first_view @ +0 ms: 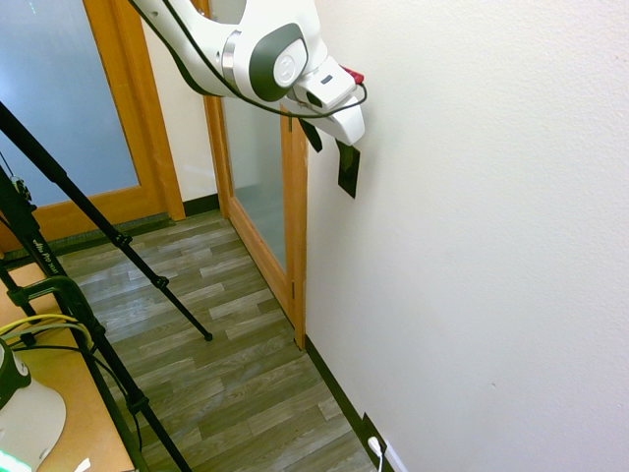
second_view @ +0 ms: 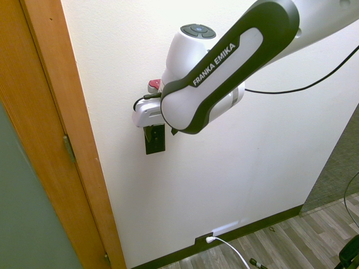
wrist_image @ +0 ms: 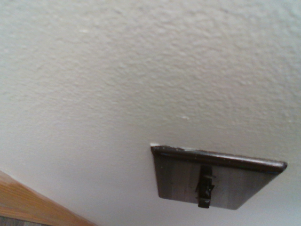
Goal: Turn off the light
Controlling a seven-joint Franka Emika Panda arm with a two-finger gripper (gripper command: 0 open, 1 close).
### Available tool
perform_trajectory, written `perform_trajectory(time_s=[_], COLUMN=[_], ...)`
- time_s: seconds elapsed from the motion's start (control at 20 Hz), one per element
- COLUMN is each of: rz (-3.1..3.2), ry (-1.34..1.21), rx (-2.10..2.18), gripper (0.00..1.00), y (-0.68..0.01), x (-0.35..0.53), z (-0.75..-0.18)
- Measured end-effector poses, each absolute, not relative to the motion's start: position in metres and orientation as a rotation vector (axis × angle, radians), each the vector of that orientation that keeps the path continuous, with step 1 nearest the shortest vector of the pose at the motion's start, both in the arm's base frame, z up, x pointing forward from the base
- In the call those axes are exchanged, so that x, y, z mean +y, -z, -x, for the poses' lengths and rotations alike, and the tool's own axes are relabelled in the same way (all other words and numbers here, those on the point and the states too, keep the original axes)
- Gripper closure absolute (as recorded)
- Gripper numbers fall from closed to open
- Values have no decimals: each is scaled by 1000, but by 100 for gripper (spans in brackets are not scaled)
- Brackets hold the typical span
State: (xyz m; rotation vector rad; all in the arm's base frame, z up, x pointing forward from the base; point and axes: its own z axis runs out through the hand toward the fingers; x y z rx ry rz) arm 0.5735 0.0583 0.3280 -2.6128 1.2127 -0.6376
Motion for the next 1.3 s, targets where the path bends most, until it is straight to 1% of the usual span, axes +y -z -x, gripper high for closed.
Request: perform_trajectory(time_s=[0.4, 0.7, 1.3], rz=[2570, 2564, 2517], ry=[733, 733, 742], rx=[1235, 1237, 1305], gripper=[100, 100, 100], y=[-322, -321, -320], x=[65, 73, 59], z=[-589, -590, -592])
